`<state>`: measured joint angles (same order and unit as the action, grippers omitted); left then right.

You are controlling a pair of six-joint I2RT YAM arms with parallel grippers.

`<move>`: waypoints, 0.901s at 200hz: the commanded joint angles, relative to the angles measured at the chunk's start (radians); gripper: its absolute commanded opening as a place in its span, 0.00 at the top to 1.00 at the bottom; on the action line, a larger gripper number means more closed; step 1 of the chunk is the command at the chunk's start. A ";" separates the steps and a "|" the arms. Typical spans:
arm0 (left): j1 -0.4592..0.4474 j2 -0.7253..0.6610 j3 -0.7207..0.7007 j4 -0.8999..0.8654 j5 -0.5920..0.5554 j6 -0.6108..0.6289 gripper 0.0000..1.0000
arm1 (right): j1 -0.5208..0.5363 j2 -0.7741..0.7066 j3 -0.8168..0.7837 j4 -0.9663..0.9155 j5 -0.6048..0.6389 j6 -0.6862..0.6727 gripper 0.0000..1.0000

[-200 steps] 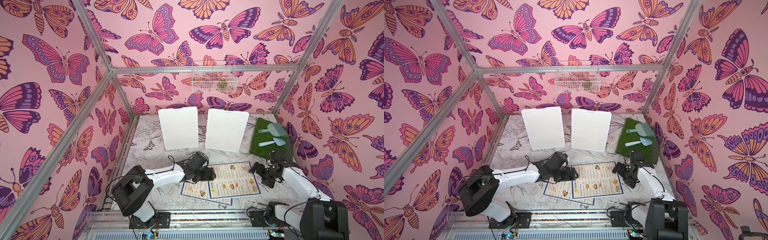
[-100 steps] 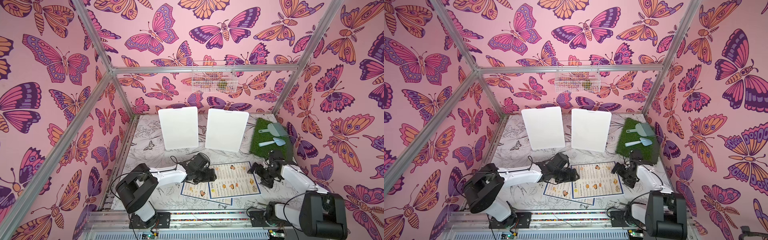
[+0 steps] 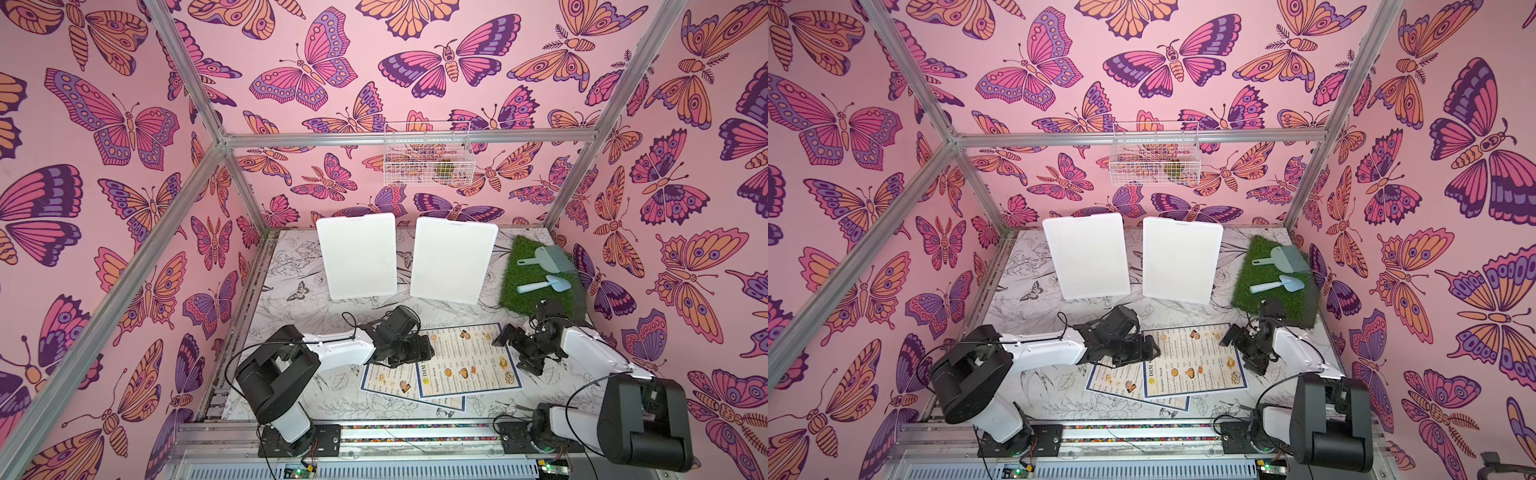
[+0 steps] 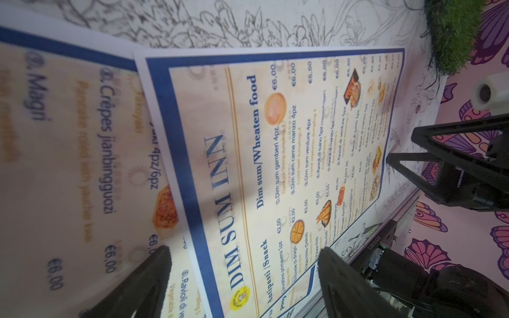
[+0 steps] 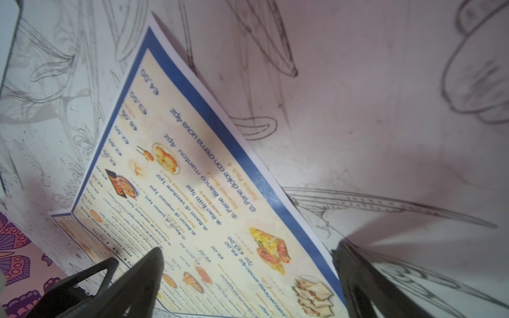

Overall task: Insert the menus into the narrow rack
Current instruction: Pick up the menu from the center of the board.

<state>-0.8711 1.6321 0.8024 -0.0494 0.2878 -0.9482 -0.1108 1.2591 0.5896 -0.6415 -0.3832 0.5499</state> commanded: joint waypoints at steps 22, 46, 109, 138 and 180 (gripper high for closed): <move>-0.001 0.036 -0.003 -0.003 -0.007 -0.001 0.13 | 0.000 0.040 -0.066 0.036 -0.083 -0.001 0.01; 0.004 0.040 -0.003 0.002 -0.013 -0.004 0.11 | 0.001 0.048 -0.073 0.049 -0.120 -0.007 0.01; 0.069 0.046 -0.006 0.023 -0.015 0.018 0.08 | 0.000 0.076 -0.096 0.113 -0.210 -0.019 0.01; 0.090 0.052 -0.008 0.023 -0.010 0.032 0.08 | 0.002 0.071 -0.109 0.157 -0.296 -0.033 0.01; 0.103 0.055 0.001 0.025 0.000 0.061 0.07 | 0.030 0.088 -0.132 0.216 -0.330 -0.024 0.00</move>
<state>-0.7830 1.6527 0.8043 0.0170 0.3035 -0.9314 -0.1078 1.2999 0.5117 -0.4244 -0.7387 0.5377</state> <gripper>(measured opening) 0.923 0.998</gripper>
